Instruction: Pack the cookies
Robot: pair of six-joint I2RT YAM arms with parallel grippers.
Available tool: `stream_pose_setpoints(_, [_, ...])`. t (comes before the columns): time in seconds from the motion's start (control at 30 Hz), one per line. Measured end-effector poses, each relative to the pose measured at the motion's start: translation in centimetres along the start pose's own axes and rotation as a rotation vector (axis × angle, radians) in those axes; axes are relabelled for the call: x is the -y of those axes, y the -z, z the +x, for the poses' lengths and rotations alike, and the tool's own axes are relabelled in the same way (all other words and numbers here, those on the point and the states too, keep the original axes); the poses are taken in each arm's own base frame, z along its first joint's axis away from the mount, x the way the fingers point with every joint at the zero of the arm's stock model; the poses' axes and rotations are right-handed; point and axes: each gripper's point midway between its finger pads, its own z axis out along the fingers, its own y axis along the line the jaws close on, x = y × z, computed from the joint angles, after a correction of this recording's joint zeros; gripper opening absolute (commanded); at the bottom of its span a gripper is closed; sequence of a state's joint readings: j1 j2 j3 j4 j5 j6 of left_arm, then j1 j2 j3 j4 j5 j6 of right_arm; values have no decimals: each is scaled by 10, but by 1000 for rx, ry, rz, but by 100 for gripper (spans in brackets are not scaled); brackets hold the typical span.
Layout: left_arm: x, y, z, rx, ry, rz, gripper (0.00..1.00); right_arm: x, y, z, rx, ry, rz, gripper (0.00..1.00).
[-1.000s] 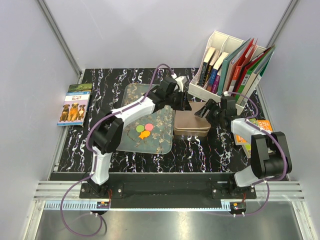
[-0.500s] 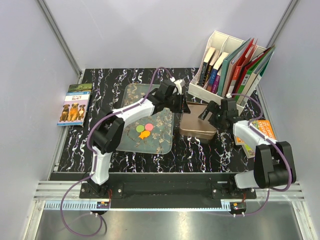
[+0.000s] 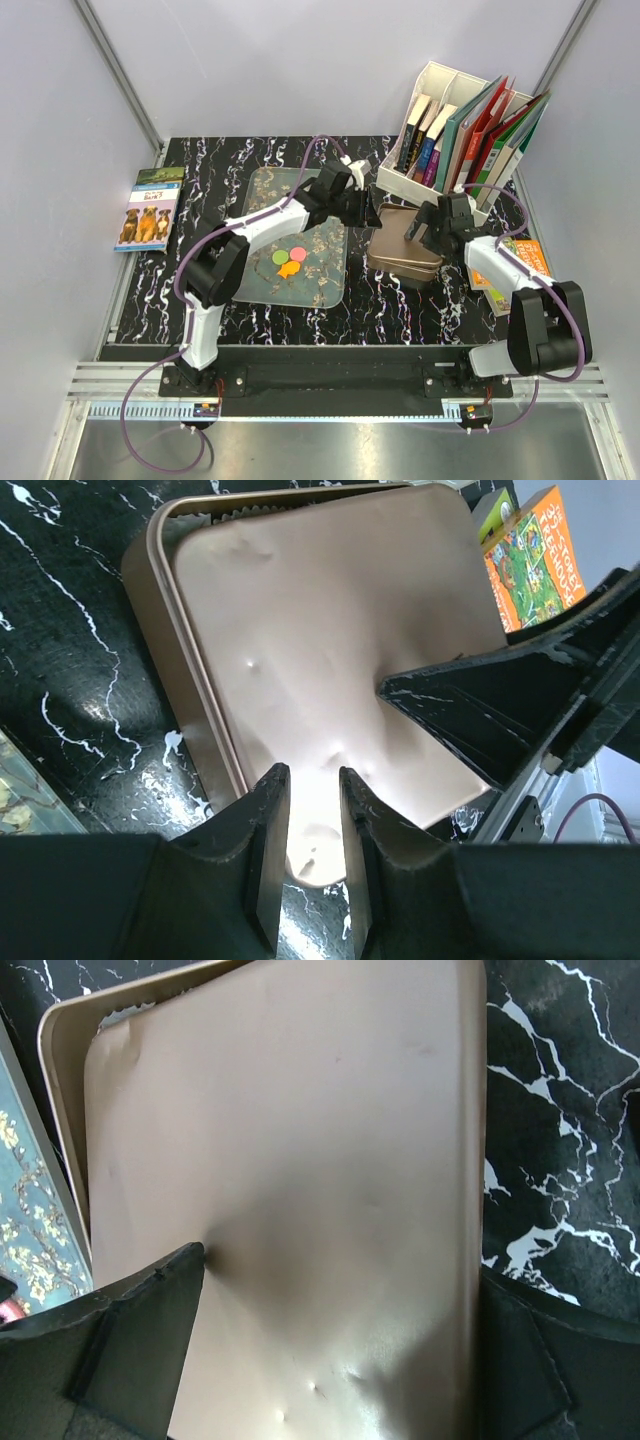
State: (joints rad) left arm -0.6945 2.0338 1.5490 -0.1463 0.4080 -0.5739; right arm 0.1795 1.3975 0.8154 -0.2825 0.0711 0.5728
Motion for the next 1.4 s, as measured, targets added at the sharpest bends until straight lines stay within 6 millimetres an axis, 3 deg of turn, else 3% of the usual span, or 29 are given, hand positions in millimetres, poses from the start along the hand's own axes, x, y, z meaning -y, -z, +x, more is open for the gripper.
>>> stream_pose_setpoints(0.2, [7,-4,7,-3,-5,26,30,-9,-11,-4,-12,0,-17,100])
stream_pose_setpoints(0.4, [-2,-5,34,-51,31,17,31,-28,-27,-12,-12,7,-70,100])
stream_pose_setpoints(0.6, [1,13,41,-36,33,16,45,-44,-35,-17,3,6,-148,100])
stream_pose_setpoints(0.8, [0,27,36,2,27,-17,49,-63,-42,-22,21,2,-239,100])
stream_pose_setpoints(0.87, [-3,32,33,18,33,-29,49,-67,-44,-19,16,9,-250,100])
stream_pose_setpoints(0.97, [-4,35,32,27,44,-29,48,-66,-55,7,-63,7,-252,100])
stream_pose_setpoints(1.27, [22,26,42,12,22,22,47,-75,-55,10,-77,-1,-288,100])
stream_pose_setpoints(1.4, [22,26,41,14,25,23,46,-71,-48,10,-75,0,-272,100])
